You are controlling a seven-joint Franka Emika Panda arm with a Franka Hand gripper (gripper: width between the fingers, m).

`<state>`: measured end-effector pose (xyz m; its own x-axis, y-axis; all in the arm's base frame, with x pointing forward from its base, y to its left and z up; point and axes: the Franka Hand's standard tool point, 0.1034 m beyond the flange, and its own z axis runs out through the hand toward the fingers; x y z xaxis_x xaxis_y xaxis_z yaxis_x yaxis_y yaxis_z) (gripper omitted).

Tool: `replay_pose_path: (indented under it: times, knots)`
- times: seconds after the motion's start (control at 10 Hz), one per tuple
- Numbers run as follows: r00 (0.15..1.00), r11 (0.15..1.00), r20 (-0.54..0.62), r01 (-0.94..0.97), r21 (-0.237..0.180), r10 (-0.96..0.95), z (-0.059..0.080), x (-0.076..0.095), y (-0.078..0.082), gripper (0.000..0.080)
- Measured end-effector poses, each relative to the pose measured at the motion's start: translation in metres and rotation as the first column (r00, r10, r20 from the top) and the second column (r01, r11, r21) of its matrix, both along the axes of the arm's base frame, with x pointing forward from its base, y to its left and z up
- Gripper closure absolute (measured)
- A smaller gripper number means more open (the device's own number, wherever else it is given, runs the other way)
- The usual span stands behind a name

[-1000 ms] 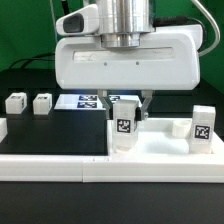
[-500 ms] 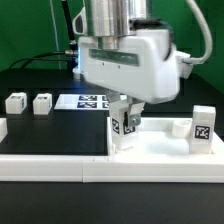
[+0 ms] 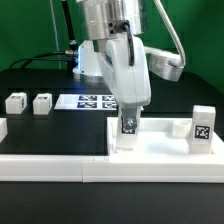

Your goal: Assemble square table

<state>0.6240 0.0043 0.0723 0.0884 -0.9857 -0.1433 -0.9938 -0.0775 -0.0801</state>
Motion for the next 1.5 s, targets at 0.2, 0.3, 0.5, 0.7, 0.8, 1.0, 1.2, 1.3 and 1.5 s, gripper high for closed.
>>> replay_pose_path:
  times: [0.2,0.3,0.5,0.7,0.8,1.0,1.2,1.3,1.5]
  knots:
    - [0.926,0.926,0.052,-0.37,-0.076,0.374,0.0021,0.0028,0.0057,0.0156]
    - [0.843,0.844,0.067,-0.527,-0.104,0.534,0.0001,0.0018,0.0061,0.0156]
    - [0.777,0.779,0.07,-0.616,-0.12,0.625,0.0001,0.0019,0.0045,0.0151]
    - [0.657,0.659,0.068,-0.738,-0.143,0.751,-0.0001,0.0014,0.003,0.015]
    - [0.489,0.488,0.039,-0.857,-0.163,0.872,-0.0004,-0.0005,-0.0001,0.015]
    - [0.107,0.104,-0.008,-0.979,-0.173,0.994,0.0003,-0.0031,-0.0015,0.015]
    - [0.1,0.096,-0.014,-0.98,-0.171,0.995,0.0,-0.0034,-0.0012,0.015]
    - [0.121,0.117,-0.013,-0.978,-0.17,0.993,-0.0001,-0.0035,-0.0014,0.0254]
    - [0.298,0.293,-0.009,-0.943,-0.16,0.954,-0.0002,-0.0035,-0.001,0.0511]
